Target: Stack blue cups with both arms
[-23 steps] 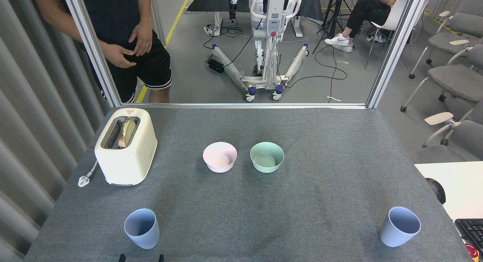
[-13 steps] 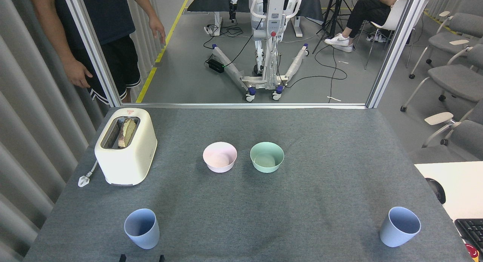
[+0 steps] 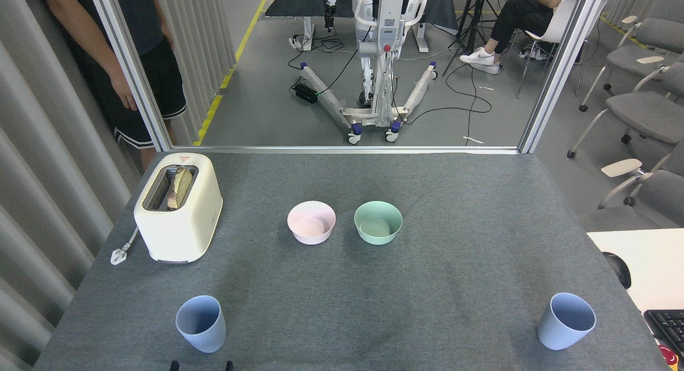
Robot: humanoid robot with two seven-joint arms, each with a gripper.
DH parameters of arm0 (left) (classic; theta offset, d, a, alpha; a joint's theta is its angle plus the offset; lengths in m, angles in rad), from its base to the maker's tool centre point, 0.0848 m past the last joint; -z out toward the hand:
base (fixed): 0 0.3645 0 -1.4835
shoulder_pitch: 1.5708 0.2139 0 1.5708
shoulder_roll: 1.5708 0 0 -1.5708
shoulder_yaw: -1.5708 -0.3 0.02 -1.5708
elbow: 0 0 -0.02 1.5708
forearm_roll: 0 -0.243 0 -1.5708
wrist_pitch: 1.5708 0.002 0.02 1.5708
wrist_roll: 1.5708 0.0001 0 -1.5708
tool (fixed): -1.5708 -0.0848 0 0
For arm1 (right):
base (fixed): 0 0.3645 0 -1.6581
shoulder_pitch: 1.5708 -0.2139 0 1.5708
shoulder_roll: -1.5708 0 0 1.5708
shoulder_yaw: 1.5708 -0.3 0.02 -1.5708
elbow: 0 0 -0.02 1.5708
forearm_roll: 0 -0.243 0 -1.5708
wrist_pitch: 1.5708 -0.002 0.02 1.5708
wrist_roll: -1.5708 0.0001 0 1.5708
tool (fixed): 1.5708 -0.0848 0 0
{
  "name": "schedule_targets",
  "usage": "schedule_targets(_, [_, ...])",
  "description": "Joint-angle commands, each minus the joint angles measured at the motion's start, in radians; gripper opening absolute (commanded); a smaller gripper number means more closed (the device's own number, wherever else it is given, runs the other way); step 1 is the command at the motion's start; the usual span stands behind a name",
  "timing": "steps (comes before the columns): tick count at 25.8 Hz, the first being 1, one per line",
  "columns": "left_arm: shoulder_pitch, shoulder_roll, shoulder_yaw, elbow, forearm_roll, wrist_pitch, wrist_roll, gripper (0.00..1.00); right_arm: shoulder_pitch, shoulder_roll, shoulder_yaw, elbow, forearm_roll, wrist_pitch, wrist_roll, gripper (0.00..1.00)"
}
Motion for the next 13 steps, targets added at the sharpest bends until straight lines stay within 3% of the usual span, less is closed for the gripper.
schedule_targets(1, [-0.026,-0.001,0.000,0.037,-0.001,0.001,0.000,1.00,0.000,0.000,-0.001,0.002,0.000,0.001,0.000,1.00])
schedule_targets(13, [-0.194,0.001,0.002,0.228,0.001,0.002,0.001,1.00,0.008,-0.002,-0.007,0.008,-0.002,0.001,-0.001,1.00])
